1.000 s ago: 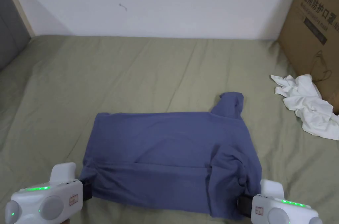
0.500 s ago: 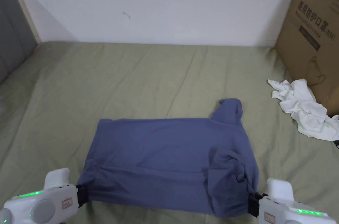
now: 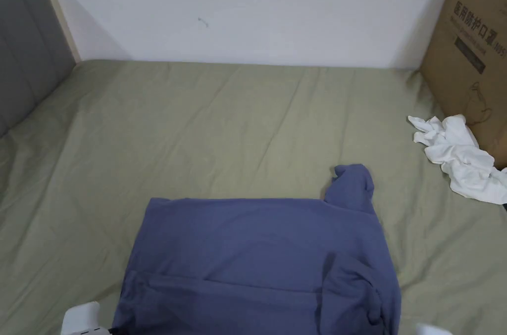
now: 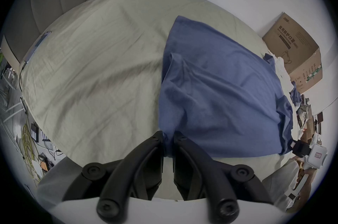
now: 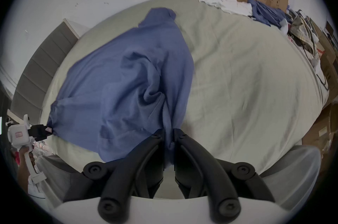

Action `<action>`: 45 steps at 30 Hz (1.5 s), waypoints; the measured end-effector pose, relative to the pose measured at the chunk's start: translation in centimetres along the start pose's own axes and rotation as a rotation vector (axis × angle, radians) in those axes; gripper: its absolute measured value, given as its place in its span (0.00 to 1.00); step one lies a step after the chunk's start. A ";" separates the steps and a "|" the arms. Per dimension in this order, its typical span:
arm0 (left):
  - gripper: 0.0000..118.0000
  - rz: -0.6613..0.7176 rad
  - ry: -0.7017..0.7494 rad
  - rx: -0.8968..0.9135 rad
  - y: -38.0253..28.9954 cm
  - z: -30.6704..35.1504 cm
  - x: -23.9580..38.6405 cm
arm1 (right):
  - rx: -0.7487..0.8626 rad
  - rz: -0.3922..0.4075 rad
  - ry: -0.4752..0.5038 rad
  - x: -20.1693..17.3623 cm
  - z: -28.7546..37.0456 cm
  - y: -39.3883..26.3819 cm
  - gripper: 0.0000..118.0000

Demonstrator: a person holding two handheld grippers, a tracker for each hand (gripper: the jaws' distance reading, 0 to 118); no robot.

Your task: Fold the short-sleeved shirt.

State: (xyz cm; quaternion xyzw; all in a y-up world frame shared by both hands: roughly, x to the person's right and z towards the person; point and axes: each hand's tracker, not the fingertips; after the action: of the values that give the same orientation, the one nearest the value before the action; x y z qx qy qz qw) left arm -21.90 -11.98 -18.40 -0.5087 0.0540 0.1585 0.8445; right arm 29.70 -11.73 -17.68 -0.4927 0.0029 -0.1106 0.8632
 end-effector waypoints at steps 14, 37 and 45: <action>0.81 0.010 -0.100 0.153 2.4 5.4 3.3 | 0.203 0.068 -0.007 -2.7 6.3 3.5 0.87; 0.10 -0.258 -0.052 0.902 7.4 16.8 13.8 | 0.832 0.212 -0.069 -9.8 18.7 11.0 0.08; 0.04 -0.272 -0.101 0.805 8.2 15.5 13.8 | 0.839 0.243 -0.063 -10.0 18.0 11.4 0.02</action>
State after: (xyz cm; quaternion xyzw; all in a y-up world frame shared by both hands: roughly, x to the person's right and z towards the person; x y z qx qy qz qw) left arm -12.59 8.08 -21.40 -0.1323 0.0026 0.0368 0.9905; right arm 24.15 11.07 -19.16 -0.0988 -0.0106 0.0150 0.9949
